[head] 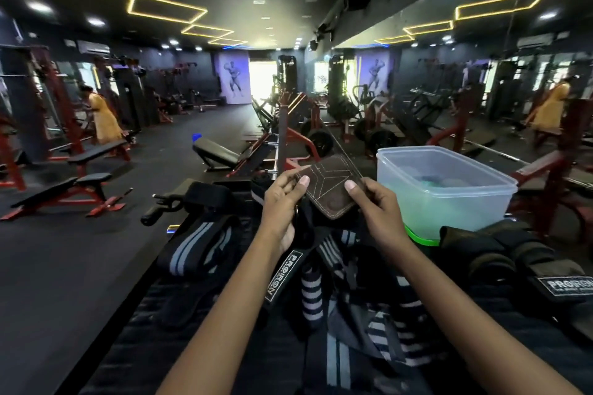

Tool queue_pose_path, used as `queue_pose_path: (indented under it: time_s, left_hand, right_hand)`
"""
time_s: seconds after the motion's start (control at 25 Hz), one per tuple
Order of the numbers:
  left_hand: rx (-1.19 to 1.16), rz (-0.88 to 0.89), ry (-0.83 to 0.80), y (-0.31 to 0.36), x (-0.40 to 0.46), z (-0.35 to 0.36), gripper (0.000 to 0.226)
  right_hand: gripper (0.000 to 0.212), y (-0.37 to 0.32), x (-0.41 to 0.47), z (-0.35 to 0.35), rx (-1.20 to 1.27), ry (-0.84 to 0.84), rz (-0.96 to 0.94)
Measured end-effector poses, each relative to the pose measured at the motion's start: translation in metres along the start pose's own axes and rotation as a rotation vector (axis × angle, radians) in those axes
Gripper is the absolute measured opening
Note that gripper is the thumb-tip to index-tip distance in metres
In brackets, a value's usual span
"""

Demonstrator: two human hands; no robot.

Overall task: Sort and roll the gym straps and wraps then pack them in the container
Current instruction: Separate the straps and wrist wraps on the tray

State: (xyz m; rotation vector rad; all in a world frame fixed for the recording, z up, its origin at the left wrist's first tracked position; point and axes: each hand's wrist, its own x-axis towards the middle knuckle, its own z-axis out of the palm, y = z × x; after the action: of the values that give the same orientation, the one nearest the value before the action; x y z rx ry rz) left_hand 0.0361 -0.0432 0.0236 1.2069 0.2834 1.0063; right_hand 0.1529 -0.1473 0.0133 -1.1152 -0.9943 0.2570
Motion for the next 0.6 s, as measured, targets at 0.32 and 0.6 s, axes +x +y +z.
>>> queue_pose_path:
  time_s: [0.32, 0.6]
  left_hand:
    - [0.105, -0.181, -0.158, -0.02, 0.001, -0.021, 0.05]
    - [0.033, -0.131, 0.048, 0.001, 0.0, -0.011, 0.029]
  right_hand:
    - [0.016, 0.042, -0.003, -0.003, -0.055, -0.026, 0.171]
    - [0.017, 0.024, -0.005, -0.003, -0.151, -0.133, -0.036]
